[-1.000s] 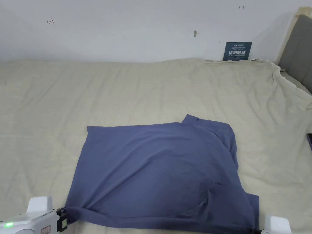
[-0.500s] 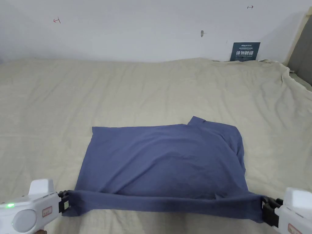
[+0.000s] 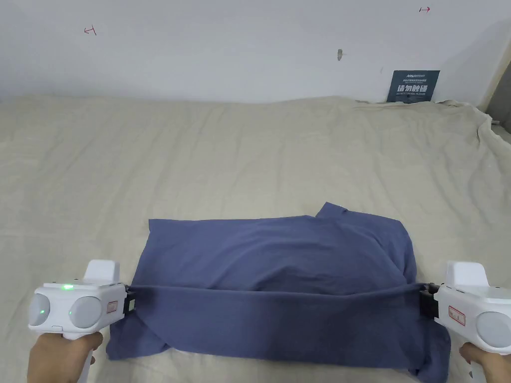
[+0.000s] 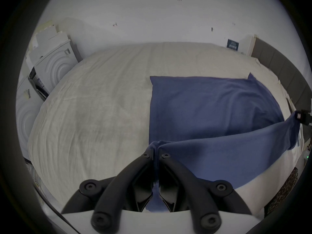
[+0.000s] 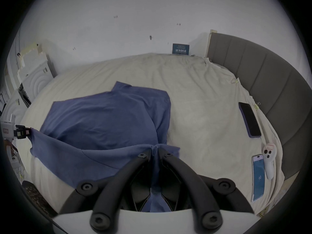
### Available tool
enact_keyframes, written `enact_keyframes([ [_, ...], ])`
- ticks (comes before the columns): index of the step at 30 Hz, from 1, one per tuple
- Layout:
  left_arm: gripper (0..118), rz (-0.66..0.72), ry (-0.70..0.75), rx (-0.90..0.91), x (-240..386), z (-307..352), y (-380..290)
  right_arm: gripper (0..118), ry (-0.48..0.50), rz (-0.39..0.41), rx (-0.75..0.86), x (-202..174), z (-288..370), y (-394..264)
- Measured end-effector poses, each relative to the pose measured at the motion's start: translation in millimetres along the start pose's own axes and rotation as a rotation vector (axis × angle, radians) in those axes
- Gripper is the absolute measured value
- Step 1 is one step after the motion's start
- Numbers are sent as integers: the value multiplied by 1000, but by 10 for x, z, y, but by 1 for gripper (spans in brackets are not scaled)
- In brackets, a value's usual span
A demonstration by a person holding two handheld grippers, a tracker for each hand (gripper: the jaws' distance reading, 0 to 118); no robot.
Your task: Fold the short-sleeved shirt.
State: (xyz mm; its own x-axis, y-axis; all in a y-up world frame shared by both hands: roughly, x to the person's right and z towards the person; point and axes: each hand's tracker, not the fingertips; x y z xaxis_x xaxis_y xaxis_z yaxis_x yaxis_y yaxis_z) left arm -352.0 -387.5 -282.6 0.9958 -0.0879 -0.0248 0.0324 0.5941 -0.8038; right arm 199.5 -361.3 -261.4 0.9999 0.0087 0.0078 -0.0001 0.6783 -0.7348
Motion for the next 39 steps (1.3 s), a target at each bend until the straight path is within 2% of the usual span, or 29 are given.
enact_keyframes([
  [7, 2, -28, 24, -111, 97, -488, -10, 6, -43, -3, -125, -108, -528, -22],
  [11, 4, -12, 35, -107, 125, -470, -17, 7, -56, -16, -158, -139, -621, -89],
  [13, 18, -13, 35, -115, 117, -463, 1, 16, -62, -13, -156, -166, -597, -85],
  [14, 29, -7, 27, -118, 108, -453, 19, 26, -74, 3, -149, -179, -556, -69],
  [15, 55, 2, 24, -116, 99, -438, 31, 46, -86, 9, -142, -191, -510, -54],
  [17, 94, 35, 33, -102, 74, -361, 62, 77, -94, -6, -104, -188, -363, -18],
  [18, 109, 59, 39, -79, 61, -303, 69, 81, -77, -21, -77, -159, -285, 8],
  [19, 112, 76, 37, -56, 55, -225, 81, 81, -70, -26, -51, -158, -175, 35],
  [29, 112, 85, -18, 227, 47, 932, 45, 81, 2, -4, 277, -189, 1191, 35],
  [35, 107, 21, 15, 340, 151, 1411, -210, 78, -17, 12, 389, -271, 1723, -246],
  [38, 77, -2, 25, 413, 217, 1565, -384, 58, -59, 41, 431, -301, 1830, -406],
  [39, 59, 2, 26, 423, 239, 1598, -439, 41, -66, 43, 438, -304, 1848, -452],
])
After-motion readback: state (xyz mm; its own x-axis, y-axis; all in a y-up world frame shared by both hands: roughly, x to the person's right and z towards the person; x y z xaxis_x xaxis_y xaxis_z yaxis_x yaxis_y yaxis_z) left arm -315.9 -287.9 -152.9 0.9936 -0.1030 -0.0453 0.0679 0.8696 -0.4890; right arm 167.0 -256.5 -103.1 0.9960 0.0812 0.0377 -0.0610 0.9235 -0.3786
